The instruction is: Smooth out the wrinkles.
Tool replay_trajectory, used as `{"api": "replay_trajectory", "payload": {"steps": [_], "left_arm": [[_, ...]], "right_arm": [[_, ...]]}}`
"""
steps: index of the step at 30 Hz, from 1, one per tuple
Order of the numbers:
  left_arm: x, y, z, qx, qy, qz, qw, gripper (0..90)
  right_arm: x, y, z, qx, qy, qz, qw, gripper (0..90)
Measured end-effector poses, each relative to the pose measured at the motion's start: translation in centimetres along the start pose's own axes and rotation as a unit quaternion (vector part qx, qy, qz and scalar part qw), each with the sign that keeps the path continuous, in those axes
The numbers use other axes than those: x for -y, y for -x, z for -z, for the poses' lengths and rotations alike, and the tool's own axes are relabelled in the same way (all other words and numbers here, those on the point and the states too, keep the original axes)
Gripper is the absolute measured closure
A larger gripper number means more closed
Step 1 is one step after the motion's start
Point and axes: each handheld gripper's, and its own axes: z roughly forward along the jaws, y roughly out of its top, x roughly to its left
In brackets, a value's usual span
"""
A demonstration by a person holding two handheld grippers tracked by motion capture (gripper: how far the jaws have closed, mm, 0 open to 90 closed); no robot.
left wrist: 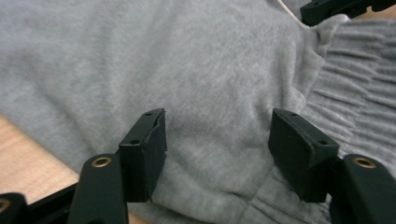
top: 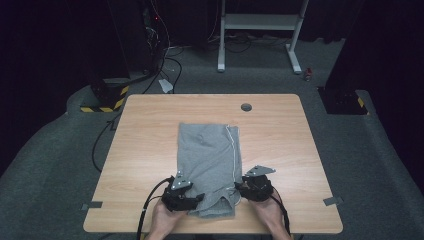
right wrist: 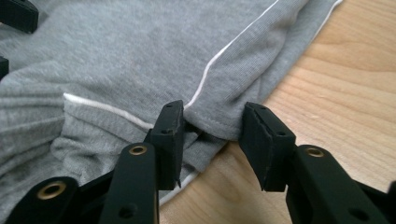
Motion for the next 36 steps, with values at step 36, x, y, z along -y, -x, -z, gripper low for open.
{"api": "replay_trajectory", "payload": {"steps": [36], "left_arm": [[-8.5, -13.1, -6.0, -0.136, -0.052, 0.120, 0.9820, 30.6]], "right_arm": [[-10.7, 5.9, -7.9, 0.097, -0.018, -0.100, 0.9901, 45.4]]}}
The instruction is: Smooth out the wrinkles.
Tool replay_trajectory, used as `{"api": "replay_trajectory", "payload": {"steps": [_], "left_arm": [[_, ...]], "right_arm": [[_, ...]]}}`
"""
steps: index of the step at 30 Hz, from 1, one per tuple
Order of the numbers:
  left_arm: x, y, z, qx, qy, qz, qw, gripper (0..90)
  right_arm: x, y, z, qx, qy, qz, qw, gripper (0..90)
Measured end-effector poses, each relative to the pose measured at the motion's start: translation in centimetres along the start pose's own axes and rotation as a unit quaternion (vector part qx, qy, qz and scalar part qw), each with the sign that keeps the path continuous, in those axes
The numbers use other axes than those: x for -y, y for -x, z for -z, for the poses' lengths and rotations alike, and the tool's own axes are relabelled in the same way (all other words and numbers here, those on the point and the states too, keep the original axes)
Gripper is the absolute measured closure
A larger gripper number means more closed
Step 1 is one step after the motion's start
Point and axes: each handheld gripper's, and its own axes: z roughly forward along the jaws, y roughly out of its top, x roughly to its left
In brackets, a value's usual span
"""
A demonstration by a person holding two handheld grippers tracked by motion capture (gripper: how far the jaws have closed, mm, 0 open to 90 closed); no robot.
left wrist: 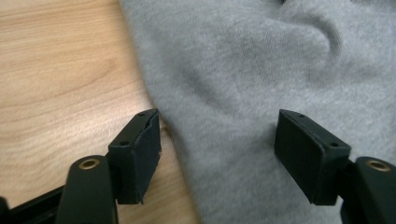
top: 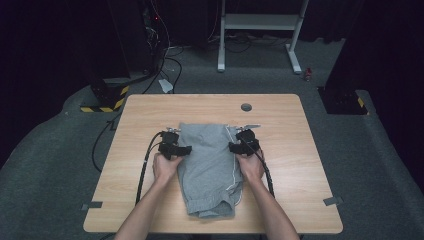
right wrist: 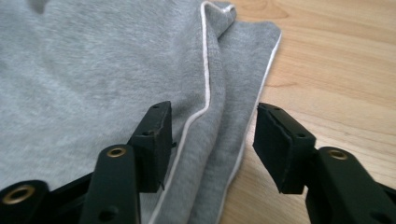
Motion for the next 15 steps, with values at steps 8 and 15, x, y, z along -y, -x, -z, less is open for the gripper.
{"api": "replay_trajectory", "payload": {"steps": [8, 15], "left_arm": [[-0.3, 1.0, -1.2, -0.015, 0.012, -0.054, 0.9984, 22.6], [-0.4, 0.9, -1.0, -0.009, 0.016, -0.056, 0.9982, 33.0]], "right_arm": [[-0.7, 0.7, -1.6, 0.028, -0.039, 0.012, 0.9988, 43.8], [-0.8, 0.7, -1.4, -0.001, -0.046, 0.046, 0.9979, 67.4]]}}
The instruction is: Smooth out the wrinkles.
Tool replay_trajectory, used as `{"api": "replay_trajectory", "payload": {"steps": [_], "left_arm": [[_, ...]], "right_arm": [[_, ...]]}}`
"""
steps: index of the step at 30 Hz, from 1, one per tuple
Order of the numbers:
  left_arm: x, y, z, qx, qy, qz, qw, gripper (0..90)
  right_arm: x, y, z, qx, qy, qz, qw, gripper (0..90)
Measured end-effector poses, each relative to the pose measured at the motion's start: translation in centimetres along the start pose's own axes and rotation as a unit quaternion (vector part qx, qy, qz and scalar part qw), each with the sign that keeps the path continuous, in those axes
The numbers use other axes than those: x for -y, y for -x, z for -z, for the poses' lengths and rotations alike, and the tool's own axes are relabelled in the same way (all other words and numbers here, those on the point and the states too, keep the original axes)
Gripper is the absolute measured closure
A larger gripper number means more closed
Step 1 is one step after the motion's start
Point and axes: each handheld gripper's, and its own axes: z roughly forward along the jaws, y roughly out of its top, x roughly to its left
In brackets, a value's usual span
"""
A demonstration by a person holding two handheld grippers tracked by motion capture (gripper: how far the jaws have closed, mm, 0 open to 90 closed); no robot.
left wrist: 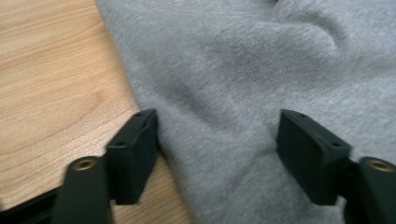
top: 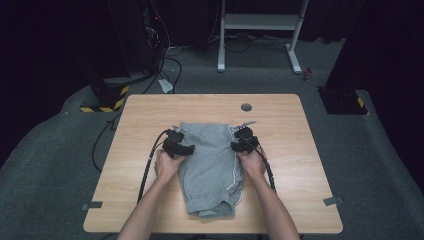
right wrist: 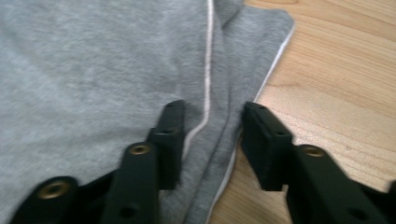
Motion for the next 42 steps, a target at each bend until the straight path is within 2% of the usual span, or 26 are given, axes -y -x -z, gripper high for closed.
{"api": "replay_trajectory", "payload": {"steps": [4, 6, 10, 12, 14, 16, 17, 20, 23, 28, 30, 33, 36, 38, 40, 42], "left_arm": [[0.0, 0.1, 0.0, 0.002, 0.005, 0.000, 1.0000, 40.2], [-0.1, 0.0, 0.0, 0.004, 0.006, -0.001, 1.0000, 44.7], [-0.8, 0.2, 0.0, 0.018, -0.011, -0.006, 0.9998, 60.9], [-1.1, 0.3, -0.1, 0.024, -0.015, -0.001, 0.9996, 67.2], [-1.1, 0.1, -0.2, 0.049, -0.015, 0.017, 0.9986, 76.5], [-1.2, -0.6, -0.3, 0.074, -0.022, 0.040, 0.9962, 81.9], [-1.2, -0.9, -0.3, 0.087, -0.026, 0.052, 0.9946, 82.7], [-1.3, -1.3, 0.1, 0.099, -0.028, 0.056, 0.9931, 83.9], [-1.8, -1.5, 0.9, 0.117, -0.011, 0.065, 0.9910, 84.3], [-2.7, -1.7, 2.6, 0.145, 0.013, 0.059, 0.9876, 84.5], [-2.9, -1.8, 3.1, 0.156, 0.020, 0.065, 0.9855, 84.5], [-3.2, -2.2, 4.4, 0.177, 0.031, 0.076, 0.9809, 84.5], [-3.9, -2.4, 5.8, 0.180, 0.043, 0.067, 0.9804, 84.5], [-4.4, -2.4, 6.4, 0.180, 0.047, 0.063, 0.9806, 84.5], [-5.1, -2.5, 6.6, 0.173, 0.051, 0.057, 0.9820, 84.5], [-5.6, -2.8, 6.7, 0.175, 0.058, 0.065, 0.9806, 84.6]], "right_arm": [[0.2, 0.3, 0.3, -0.015, -0.005, 0.010, 0.9998, 77.5], [0.4, 0.4, 0.4, -0.018, -0.008, 0.012, 0.9997, 79.4], [0.4, 0.6, 0.6, -0.024, -0.013, 0.013, 0.9995, 81.7], [0.4, 0.6, 0.6, -0.025, -0.013, 0.010, 0.9995, 82.3], [0.4, 0.7, 0.6, -0.032, -0.013, 0.002, 0.9994, 82.7], [0.5, 0.9, 0.7, -0.041, -0.009, -0.004, 0.9991, 83.0], [0.5, 0.9, 0.8, -0.042, -0.007, -0.004, 0.9991, 83.1], [0.4, 1.0, 1.3, -0.051, 0.005, -0.008, 0.9986, 83.3], [0.3, 1.0, 2.3, -0.062, 0.020, -0.007, 0.9978, 83.5], [0.1, 1.1, 3.9, -0.077, 0.043, -0.006, 0.9961, 83.7], [0.0, 1.3, 4.4, -0.081, 0.050, -0.008, 0.9954, 83.7], [0.0, 1.3, 5.2, -0.086, 0.056, -0.012, 0.9946, 83.7], [-0.2, 1.6, 6.3, -0.090, 0.069, -0.008, 0.9935, 83.7], [-0.6, 1.8, 6.7, -0.092, 0.070, -0.019, 0.9931, 83.8], [-1.3, 2.2, 7.0, -0.094, 0.075, -0.031, 0.9922, 83.8], [-2.4, 2.3, 7.1, -0.088, 0.083, -0.036, 0.9921, 83.9]]}}
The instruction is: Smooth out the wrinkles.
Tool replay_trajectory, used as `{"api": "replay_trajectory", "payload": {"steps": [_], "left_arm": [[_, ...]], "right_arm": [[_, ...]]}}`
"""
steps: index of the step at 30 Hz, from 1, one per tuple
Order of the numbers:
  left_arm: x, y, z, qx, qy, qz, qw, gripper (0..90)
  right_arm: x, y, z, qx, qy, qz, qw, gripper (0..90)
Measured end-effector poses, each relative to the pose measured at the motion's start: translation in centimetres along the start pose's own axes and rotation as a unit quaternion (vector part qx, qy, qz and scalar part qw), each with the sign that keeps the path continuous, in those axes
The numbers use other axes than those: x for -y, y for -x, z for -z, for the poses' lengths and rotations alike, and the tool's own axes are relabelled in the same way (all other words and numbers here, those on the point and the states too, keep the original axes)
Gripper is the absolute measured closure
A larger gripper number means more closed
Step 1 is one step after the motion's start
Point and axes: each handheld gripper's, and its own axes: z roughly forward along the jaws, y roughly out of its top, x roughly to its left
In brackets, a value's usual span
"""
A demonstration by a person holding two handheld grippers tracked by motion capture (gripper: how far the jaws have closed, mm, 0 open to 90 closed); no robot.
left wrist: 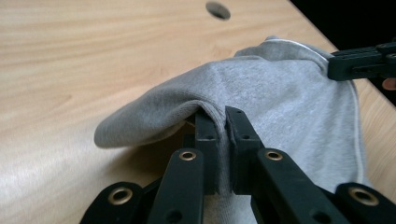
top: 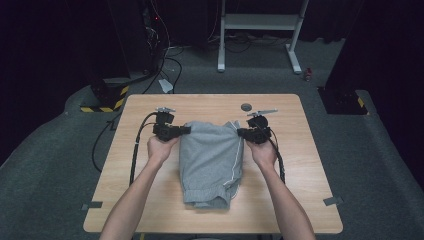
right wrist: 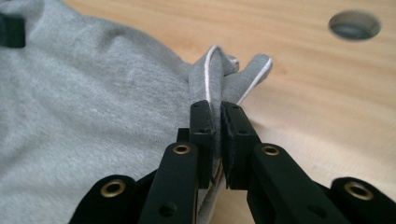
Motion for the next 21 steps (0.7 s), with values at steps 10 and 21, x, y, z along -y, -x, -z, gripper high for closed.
{"api": "replay_trajectory", "payload": {"steps": [10, 21], "left_arm": [[-2.5, 0.1, 1.8, 0.014, 0.058, 0.012, 0.9982, 84.6], [-0.5, 0.9, 2.5, 0.026, 0.061, -0.007, 0.9978, 84.3]], "right_arm": [[-4.8, -1.2, 2.6, 0.011, 0.054, 0.016, 0.9984, 84.0], [-2.3, -0.7, 3.5, -0.015, 0.070, 0.009, 0.9974, 83.9]]}}
